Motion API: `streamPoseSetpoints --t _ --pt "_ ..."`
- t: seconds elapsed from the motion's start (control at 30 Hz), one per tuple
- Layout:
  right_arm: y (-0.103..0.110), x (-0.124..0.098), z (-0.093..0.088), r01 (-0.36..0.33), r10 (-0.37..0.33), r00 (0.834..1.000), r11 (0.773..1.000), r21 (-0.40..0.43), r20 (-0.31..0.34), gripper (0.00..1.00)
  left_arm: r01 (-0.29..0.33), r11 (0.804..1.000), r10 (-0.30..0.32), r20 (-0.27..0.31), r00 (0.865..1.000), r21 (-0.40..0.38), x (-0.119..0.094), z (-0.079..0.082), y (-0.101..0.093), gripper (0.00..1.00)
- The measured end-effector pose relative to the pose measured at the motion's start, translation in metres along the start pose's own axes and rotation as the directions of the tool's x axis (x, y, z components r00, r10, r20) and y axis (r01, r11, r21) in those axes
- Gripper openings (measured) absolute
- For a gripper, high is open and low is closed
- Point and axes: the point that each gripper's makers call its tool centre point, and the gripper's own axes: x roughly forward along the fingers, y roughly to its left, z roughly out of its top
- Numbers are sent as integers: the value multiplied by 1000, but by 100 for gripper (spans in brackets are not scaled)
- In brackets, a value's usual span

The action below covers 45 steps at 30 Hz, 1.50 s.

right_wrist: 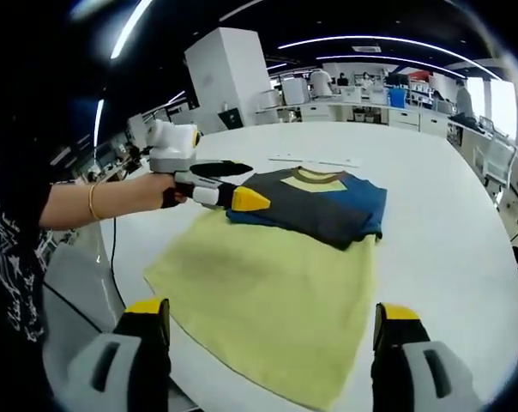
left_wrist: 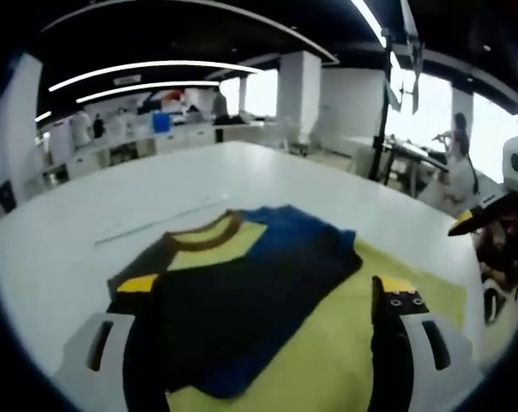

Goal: Fold the garment on the visible template until the final outline fits inside the template.

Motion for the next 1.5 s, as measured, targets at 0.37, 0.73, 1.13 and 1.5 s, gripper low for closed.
streamPoseSetpoints --t 0.37,0.73,1.13,1.5 --pt "-4 3 -10 -4 4 1000 1000 -18 -20 99 -3 1000 3 -9 1000 6 -43 -11 5 96" --pt "-10 8 -29 4 -4 999 1000 -9 -42 98 -31 999 30 -78 997 -11 -89 -46 12 85" --pt "-19 9 -59 69 -67 994 997 20 -81 89 -16 1000 15 -97 995 -14 -126 -74 -1 72" --pt "-30 5 -74 133 -128 987 990 48 -95 70 29 999 -33 -190 981 -23 -155 -115 -16 64"
